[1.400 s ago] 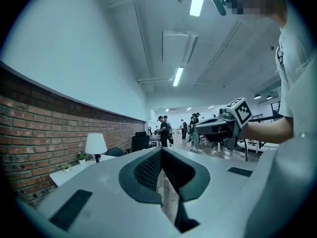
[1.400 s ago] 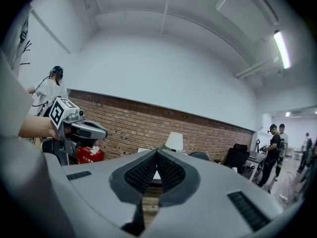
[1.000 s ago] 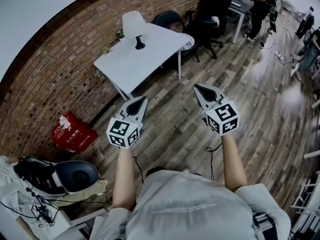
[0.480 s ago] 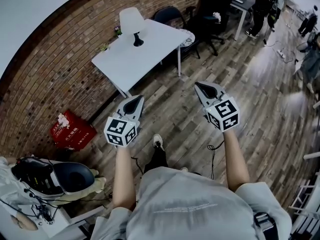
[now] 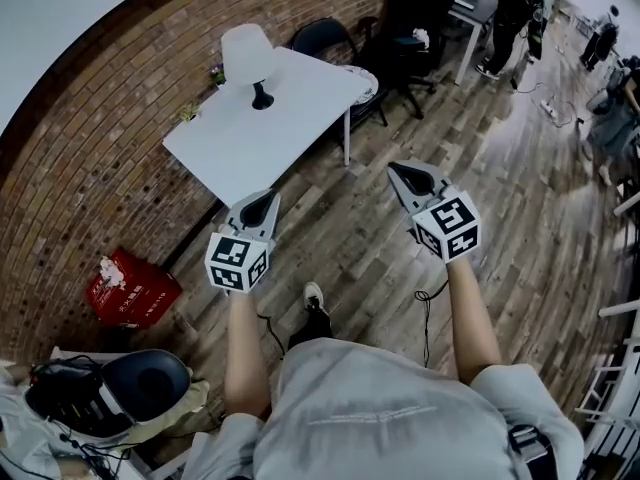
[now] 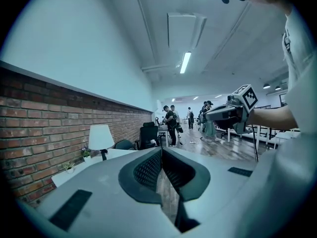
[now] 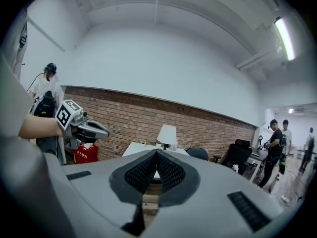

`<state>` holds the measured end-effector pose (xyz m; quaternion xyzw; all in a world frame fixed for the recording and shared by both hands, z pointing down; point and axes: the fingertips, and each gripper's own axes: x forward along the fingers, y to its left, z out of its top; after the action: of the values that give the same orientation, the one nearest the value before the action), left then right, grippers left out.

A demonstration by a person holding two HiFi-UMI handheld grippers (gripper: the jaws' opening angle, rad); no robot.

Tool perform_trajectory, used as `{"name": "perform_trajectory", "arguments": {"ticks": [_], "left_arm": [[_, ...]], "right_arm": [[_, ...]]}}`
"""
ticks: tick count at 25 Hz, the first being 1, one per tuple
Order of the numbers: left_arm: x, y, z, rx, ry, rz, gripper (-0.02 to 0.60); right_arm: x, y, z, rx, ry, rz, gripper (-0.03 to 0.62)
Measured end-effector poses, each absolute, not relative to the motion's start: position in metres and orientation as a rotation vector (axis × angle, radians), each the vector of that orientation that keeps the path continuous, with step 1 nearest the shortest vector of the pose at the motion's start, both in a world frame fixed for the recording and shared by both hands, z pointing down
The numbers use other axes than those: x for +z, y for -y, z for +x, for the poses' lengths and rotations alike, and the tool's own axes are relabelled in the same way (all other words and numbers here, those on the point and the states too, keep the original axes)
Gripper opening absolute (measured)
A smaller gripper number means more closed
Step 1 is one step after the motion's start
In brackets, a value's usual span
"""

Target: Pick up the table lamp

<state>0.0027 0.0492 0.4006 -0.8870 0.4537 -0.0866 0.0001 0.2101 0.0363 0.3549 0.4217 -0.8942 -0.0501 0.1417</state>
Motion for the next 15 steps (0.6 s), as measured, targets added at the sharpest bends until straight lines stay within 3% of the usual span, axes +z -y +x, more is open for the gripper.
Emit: {"name": "perform_trajectory", "arguments": {"ticks": [15], "left_arm": [[0.378,0.137,-0.091,-0.291,-1.437,-2.703,0.014]], "right_arm": [[0.346,0.127,0.130,-0.154,2.527,1.310,0.002]]}}
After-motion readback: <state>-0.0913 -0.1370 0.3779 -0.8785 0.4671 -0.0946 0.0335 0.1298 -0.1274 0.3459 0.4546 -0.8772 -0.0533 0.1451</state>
